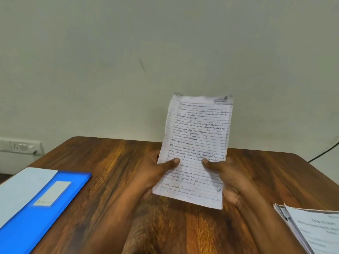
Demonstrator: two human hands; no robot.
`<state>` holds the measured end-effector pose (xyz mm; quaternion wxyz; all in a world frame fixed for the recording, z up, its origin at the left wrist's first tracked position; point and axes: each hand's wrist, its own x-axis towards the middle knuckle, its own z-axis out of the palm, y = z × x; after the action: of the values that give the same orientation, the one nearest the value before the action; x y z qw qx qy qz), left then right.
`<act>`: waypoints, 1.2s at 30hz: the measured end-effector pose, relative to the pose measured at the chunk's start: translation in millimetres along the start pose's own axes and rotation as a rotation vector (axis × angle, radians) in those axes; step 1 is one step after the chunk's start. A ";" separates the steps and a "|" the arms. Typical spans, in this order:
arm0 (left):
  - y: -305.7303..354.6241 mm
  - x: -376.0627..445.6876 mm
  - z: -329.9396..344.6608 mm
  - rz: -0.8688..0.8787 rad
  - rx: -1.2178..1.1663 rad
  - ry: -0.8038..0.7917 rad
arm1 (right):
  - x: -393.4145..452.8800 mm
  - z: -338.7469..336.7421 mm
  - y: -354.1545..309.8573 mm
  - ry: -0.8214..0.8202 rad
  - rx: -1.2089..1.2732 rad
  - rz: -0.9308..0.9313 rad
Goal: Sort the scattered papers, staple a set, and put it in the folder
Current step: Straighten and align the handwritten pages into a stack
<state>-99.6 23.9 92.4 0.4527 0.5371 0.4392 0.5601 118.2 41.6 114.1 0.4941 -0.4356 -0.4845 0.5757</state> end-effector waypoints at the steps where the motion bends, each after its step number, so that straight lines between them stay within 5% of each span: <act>1: 3.3 -0.3 -5.3 -0.035 -0.005 -0.029 | 1.5 -2.4 -0.1 0.034 -0.001 -0.008; 10: 11.3 -2.5 -41.5 -0.184 0.117 -0.092 | 10.6 -16.9 -2.6 0.175 0.036 -0.048; 36: 6.8 0.3 -43.9 -0.316 0.130 -0.168 | 17.5 -19.1 3.7 0.154 0.062 -0.031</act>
<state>-143.7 22.5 97.4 0.5344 0.5343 0.5139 0.4060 134.1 61.3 107.2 0.5519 -0.4554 -0.4339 0.5475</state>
